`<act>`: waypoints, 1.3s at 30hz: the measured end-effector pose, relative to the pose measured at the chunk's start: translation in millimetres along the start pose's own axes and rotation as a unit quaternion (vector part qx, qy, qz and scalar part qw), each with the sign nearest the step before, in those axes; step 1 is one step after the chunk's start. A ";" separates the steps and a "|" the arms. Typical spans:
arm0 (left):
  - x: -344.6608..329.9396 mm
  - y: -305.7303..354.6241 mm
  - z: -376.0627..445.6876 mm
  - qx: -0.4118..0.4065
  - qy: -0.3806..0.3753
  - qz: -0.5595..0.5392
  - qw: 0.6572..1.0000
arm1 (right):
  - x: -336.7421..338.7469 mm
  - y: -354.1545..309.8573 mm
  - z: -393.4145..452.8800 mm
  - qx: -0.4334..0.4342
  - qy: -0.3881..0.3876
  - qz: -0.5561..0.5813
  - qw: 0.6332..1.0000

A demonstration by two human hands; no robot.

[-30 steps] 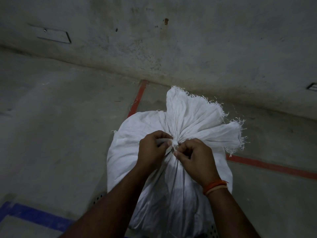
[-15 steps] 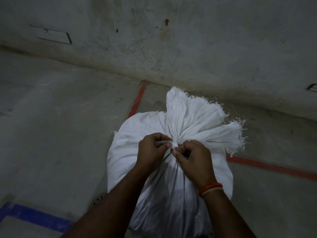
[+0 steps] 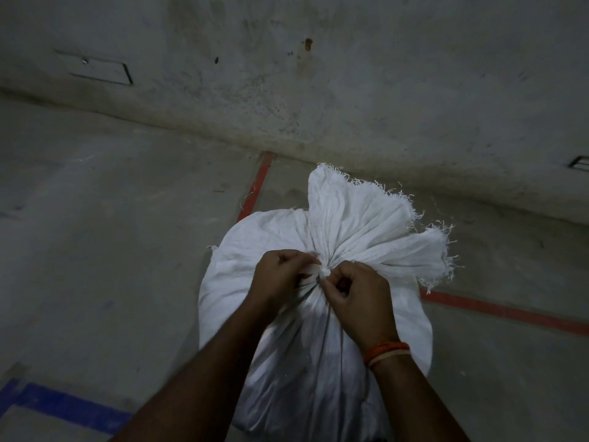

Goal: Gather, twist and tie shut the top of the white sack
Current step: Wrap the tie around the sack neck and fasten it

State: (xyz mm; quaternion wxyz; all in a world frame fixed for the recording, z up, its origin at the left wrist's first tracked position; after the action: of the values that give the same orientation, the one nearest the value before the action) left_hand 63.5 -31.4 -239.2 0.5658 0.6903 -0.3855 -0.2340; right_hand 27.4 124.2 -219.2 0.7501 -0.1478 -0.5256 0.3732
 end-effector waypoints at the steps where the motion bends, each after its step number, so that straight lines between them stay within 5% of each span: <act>1: 0.9 1.9 1.1 0.050 -0.018 -0.032 0.998 | 1.7 1.7 1.2 -0.004 -0.003 0.015 1.000; 5: 1.7 2.6 5.1 0.158 -0.039 -0.068 0.984 | 6.1 4.7 3.3 -0.015 -0.021 0.048 0.999; 17: -8.4 0.5 15.9 0.227 -0.110 0.016 0.968 | 1.4 -6.0 0.4 0.017 -0.048 0.032 0.998; 30: -4.0 -6.6 26.6 0.118 -0.207 0.033 0.971 | -3.6 1.3 0.2 -0.061 0.000 0.066 0.996; 39: -8.0 -9.5 21.0 0.022 -0.231 -0.067 0.970 | -4.2 4.4 1.8 -0.091 0.003 0.096 0.991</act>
State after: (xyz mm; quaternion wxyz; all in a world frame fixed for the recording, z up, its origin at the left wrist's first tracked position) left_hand 45.3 -37.1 -254.4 0.4293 0.6539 -0.4639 -0.4159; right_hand 23.2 123.9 -224.1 0.6960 -0.2663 -0.5385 0.3933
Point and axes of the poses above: each hand's wrist, its own z-axis towards the middle knuckle, its own x-axis out of the back of the hand, y = z × x, the point moved 4 cm from there along z, towards the middle knuckle, and after that the axes turned 15 degrees about y, right-handed, at the moved point
